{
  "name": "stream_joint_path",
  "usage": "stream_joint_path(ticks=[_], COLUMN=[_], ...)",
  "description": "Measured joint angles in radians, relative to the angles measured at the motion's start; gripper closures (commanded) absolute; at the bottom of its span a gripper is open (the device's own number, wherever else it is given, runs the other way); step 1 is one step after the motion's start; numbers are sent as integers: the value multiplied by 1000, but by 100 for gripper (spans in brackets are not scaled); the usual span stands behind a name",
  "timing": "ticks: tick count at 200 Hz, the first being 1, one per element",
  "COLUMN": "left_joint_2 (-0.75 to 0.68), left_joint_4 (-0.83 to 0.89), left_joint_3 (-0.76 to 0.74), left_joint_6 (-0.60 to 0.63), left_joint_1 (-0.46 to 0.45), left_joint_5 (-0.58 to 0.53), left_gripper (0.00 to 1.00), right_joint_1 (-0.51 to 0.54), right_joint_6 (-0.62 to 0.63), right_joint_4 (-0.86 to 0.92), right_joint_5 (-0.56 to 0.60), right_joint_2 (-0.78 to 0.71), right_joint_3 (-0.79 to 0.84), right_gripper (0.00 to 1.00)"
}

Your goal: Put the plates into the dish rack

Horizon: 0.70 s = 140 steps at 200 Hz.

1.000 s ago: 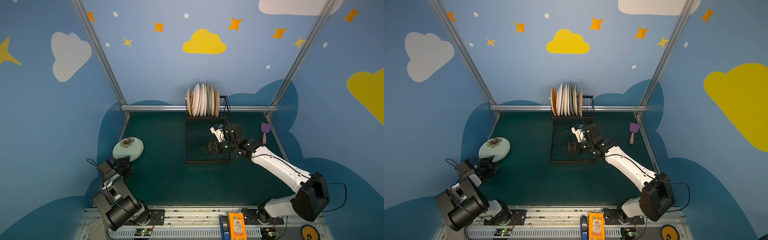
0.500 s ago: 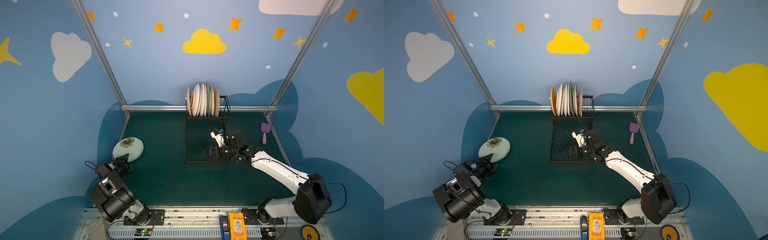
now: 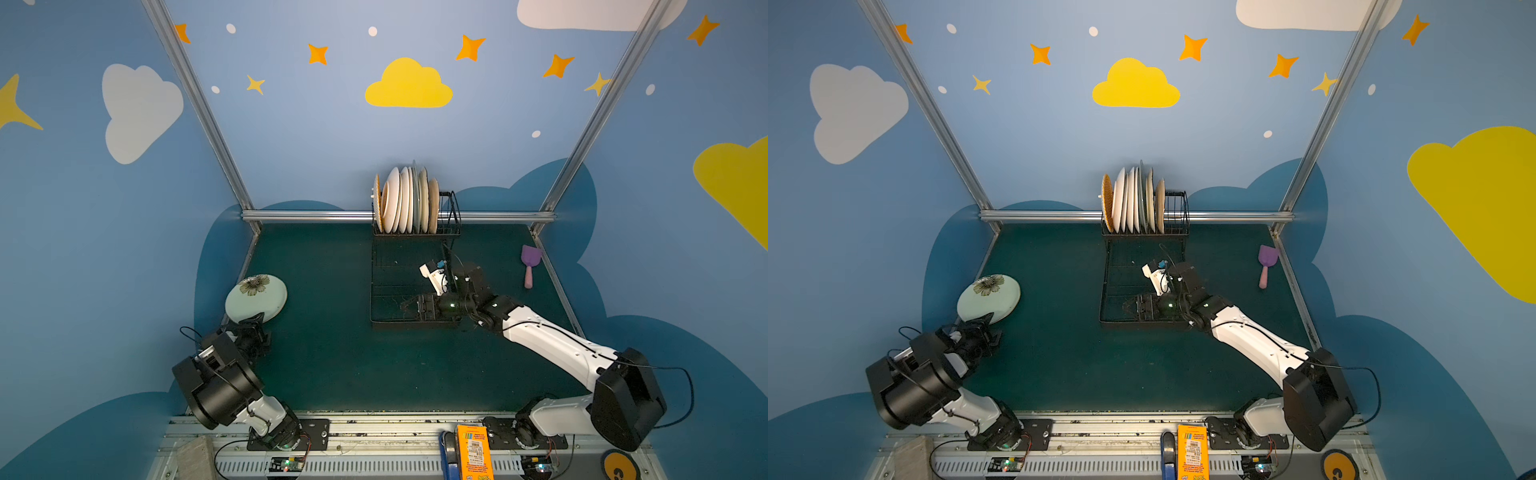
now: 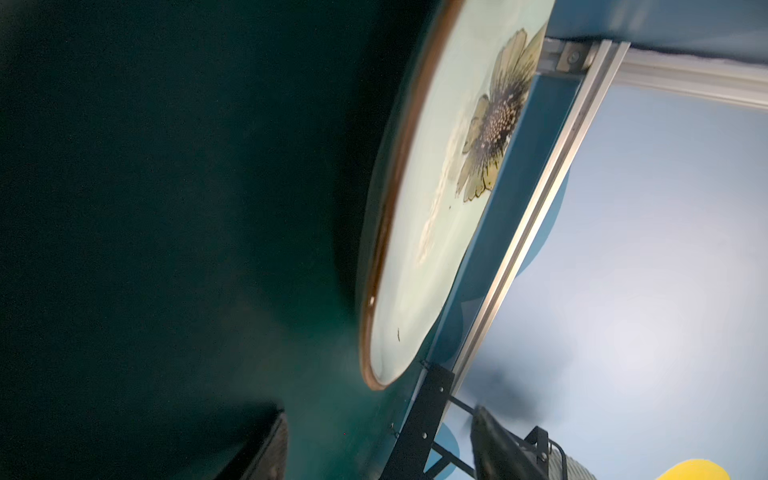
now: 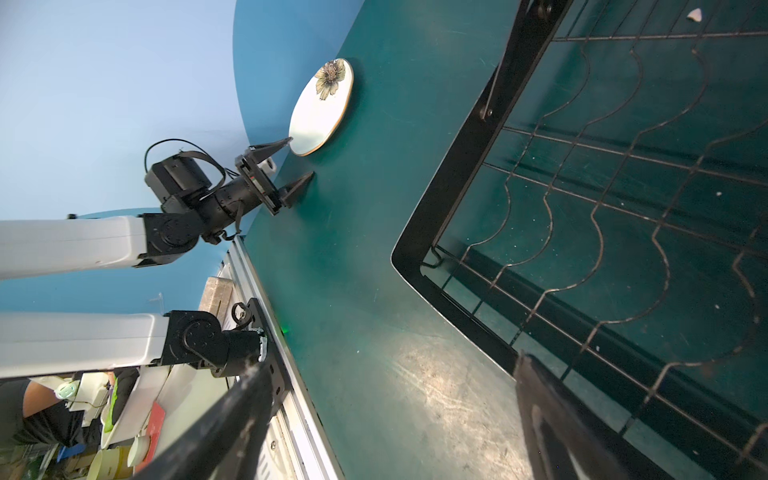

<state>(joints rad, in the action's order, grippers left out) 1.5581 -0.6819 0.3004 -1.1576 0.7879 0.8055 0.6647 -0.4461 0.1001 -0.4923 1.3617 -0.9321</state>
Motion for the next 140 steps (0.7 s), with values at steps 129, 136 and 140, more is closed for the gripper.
stream_joint_path(ticks=[129,136,140], left_joint_2=[126,121,119], left_joint_4=[-226,-216,-211], left_joint_3=[-14,-11,-10], left_joint_6=[-85,-85,-85], left_joint_1=[-39,-39,-39], left_joint_5=[-105,-114,-118], left_gripper=[55,55,55], right_joint_1=[-1,-1,-1], right_joint_6=[-3,-3,-3], right_joint_4=[2,2,2], right_joint_5=[4,4,5], right_joint_2=[-2,-2,-2], right_joint_3=[0,0,0], right_gripper=[11,11,11])
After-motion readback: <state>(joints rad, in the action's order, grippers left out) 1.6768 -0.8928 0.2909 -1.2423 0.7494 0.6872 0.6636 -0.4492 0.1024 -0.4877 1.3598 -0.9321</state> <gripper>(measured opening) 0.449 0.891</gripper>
